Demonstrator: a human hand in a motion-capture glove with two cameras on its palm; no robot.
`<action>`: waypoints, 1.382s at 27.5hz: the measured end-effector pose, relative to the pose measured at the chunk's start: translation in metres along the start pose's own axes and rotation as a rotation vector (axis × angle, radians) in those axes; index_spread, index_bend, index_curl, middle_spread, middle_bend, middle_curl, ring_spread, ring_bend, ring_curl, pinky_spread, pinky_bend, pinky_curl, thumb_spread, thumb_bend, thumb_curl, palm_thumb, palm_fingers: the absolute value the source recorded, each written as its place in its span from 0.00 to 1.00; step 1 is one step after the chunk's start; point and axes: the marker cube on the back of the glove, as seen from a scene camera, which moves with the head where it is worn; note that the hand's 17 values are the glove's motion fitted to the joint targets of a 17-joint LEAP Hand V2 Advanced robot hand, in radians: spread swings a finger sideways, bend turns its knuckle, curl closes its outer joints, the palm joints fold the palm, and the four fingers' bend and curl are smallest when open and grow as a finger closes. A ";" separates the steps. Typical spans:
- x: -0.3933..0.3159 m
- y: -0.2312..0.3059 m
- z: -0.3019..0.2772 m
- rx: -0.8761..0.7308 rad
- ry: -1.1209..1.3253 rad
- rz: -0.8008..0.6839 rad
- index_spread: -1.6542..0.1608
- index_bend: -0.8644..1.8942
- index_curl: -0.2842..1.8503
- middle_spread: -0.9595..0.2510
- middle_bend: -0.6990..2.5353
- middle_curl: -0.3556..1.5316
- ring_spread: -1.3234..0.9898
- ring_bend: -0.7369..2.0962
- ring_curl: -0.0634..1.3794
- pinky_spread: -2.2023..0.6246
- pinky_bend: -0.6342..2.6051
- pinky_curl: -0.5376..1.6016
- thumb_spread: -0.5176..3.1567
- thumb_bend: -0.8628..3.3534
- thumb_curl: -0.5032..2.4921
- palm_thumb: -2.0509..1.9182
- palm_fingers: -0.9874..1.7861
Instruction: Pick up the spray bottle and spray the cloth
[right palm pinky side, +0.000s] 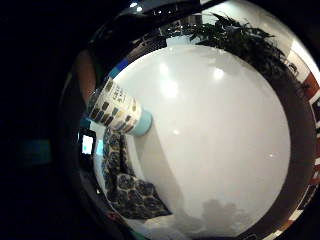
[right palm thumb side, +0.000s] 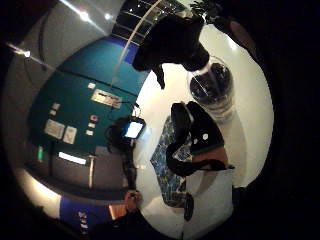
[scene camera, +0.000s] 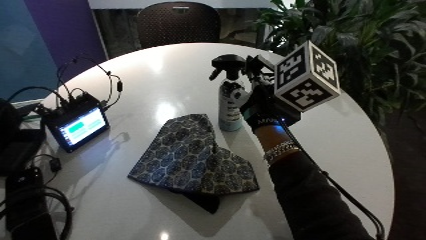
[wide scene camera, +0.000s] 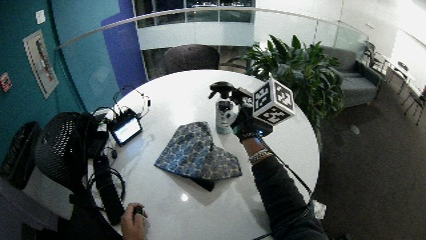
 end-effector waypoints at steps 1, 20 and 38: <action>0.003 -0.001 0.003 0.002 -0.032 0.017 0.74 0.37 0.27 0.76 0.29 0.35 0.56 0.39 0.24 0.87 0.25 0.37 0.45 0.23 0.26 0.69 0.58; 0.002 -0.028 0.033 0.228 -0.480 -0.025 0.74 0.38 0.29 0.68 0.33 0.39 0.51 0.39 0.26 0.83 0.25 0.37 0.42 0.22 0.29 0.74 0.75; -0.027 -0.055 0.001 0.422 -0.435 -0.176 0.76 0.38 0.33 0.64 0.33 0.42 0.50 0.45 0.33 0.71 0.32 0.42 0.41 0.20 0.32 0.74 0.84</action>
